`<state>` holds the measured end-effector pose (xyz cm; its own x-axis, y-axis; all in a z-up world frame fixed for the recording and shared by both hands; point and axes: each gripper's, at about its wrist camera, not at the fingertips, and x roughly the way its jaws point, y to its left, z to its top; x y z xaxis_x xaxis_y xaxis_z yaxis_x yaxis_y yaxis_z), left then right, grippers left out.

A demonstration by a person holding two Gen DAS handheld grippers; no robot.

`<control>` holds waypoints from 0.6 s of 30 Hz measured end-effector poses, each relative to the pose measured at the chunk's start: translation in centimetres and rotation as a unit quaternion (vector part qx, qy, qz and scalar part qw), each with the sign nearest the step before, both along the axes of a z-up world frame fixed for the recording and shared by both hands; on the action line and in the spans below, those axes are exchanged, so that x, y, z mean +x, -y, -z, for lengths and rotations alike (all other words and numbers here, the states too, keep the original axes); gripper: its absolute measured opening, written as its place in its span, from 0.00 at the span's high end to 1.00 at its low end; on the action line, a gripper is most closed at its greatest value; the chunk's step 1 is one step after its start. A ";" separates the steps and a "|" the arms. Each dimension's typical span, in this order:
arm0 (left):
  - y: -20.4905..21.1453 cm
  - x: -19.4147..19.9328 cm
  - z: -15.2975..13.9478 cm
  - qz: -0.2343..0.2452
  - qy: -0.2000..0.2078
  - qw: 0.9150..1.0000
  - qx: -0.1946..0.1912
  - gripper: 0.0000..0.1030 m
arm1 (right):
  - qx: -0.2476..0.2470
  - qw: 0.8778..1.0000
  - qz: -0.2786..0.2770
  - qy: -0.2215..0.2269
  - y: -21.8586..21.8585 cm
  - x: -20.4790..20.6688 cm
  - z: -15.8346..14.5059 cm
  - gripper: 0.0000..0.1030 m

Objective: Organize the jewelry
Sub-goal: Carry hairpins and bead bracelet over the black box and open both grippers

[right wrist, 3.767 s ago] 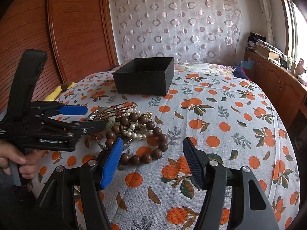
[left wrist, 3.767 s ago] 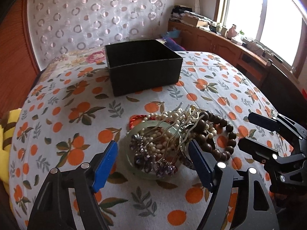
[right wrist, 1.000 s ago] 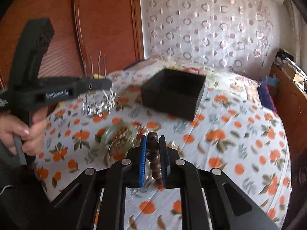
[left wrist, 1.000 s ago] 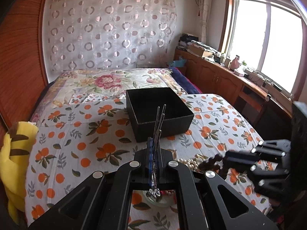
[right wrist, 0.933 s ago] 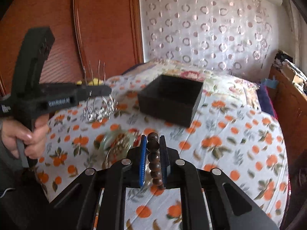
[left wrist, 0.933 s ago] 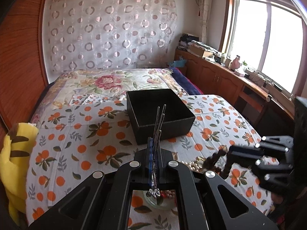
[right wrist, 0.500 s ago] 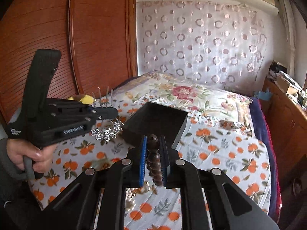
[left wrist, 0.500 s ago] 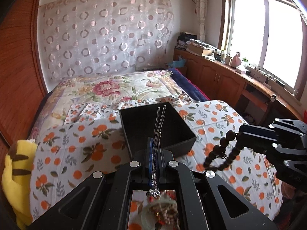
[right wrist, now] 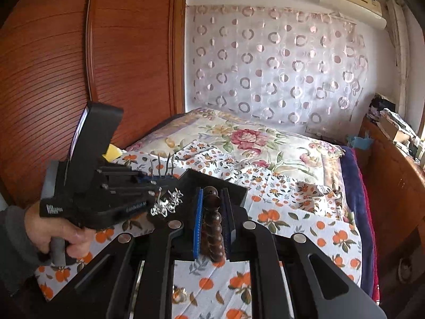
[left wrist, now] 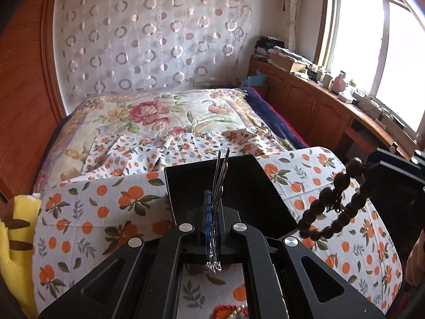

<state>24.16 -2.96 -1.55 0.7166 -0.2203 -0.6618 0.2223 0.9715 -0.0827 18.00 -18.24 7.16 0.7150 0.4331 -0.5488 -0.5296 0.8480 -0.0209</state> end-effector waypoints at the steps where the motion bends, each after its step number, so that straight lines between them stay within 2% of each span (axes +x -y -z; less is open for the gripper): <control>1: 0.0 0.2 0.1 -0.003 0.001 1.000 0.002 0.99 | 0.002 1.000 -0.001 0.000 -0.1 0.3 0.0 0.86; 3: -0.2 0.3 0.0 -0.007 0.001 1.000 0.000 0.93 | -0.002 1.000 -0.002 0.003 -0.6 1.0 0.0 0.86; 4: -0.3 0.3 -0.1 -0.009 0.003 1.000 0.000 0.84 | -0.004 1.000 -0.002 0.003 -1.0 1.5 0.0 0.86; 5: -0.4 0.0 -0.4 -0.010 0.008 1.000 -0.001 0.79 | -0.005 1.000 -0.001 0.003 -1.1 1.9 0.0 0.86; 10: -1.4 -1.5 -1.6 -0.015 0.024 1.000 -0.003 0.79 | -0.008 1.000 -0.004 -0.003 -1.9 3.2 0.9 0.86; 18: -3.1 -5.6 -2.1 -0.010 0.042 0.999 0.002 0.77 | -0.015 0.998 0.002 -0.057 -3.2 5.6 5.0 0.85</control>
<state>18.60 0.13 0.50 0.7737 -0.2029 -0.6002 0.2085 0.9761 -0.0612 23.59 -15.01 2.17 0.6494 0.4121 -0.6392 -0.5265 0.8501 0.0131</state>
